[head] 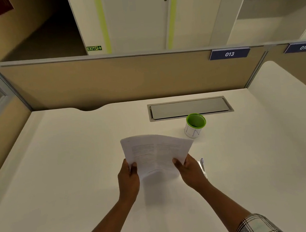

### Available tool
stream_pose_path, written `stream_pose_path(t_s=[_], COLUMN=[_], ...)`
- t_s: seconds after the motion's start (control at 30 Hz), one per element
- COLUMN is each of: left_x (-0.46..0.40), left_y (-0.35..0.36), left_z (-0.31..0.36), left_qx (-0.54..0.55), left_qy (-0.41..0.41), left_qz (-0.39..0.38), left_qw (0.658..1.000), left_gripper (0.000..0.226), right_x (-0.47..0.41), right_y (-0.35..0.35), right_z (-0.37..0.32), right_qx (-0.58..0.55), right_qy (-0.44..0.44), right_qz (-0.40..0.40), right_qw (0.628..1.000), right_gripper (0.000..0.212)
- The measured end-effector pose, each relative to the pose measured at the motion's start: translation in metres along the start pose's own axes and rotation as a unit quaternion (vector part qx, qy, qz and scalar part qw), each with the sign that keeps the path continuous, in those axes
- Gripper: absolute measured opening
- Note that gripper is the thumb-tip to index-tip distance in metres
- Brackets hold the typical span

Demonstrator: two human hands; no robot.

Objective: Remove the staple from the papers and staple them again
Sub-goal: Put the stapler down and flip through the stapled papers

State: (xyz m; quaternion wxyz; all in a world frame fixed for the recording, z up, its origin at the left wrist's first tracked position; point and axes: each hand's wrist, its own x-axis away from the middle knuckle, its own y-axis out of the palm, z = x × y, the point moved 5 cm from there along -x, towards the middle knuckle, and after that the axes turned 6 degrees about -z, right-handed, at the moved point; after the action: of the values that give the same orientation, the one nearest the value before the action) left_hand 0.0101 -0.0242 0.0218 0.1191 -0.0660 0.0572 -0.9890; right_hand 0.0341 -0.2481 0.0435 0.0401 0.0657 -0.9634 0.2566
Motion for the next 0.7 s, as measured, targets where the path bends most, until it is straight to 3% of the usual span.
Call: stream_pose_path(t_s=[0.2, 0.4, 0.7], left_x=[0.0, -0.019, -0.09], left_y=[0.005, -0.004, -0.039], left_z=[-0.024, -0.027, -0.009], left_qx=[-0.067, -0.14, -0.202], left_qy=[-0.06, -0.078, -0.083], left_qz=[-0.024, 0.009, 0.074], left_qw=[0.996, 0.987, 0.973], left_gripper=[0.034, 0.016, 0.018], right_x=[-0.004, -0.035, -0.116], right_y=[0.021, 0.028, 0.051], right_z=[0.029, 0.033, 0.008], right_qx=[0.038, 0.043, 0.069], right_qy=[0.064, 0.084, 0.079], right_qz=[-0.069, -0.042, -0.052], right_qw=[0.995, 0.995, 0.993], right_gripper=[0.037, 0.026, 0.021])
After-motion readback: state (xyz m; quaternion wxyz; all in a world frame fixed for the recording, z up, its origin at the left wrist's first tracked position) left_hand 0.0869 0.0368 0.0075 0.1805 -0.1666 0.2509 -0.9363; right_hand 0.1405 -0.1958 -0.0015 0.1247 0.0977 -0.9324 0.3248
